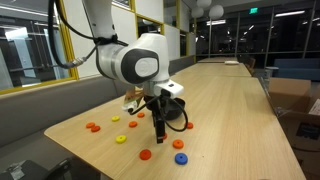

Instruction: Put some of the discs on the table in the bowl

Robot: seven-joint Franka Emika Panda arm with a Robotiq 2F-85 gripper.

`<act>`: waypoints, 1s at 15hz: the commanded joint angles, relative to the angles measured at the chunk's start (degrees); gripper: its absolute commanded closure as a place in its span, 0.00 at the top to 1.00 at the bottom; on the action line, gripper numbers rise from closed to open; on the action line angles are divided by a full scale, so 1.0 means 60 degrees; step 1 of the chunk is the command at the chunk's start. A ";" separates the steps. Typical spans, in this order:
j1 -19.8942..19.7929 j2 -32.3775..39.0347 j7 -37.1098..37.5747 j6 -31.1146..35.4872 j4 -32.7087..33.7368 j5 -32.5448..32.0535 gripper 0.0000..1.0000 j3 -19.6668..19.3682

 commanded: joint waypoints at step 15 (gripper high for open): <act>0.0552 0.0738 -0.0146 -0.0398 0.0936 0.0231 1.00 -0.0574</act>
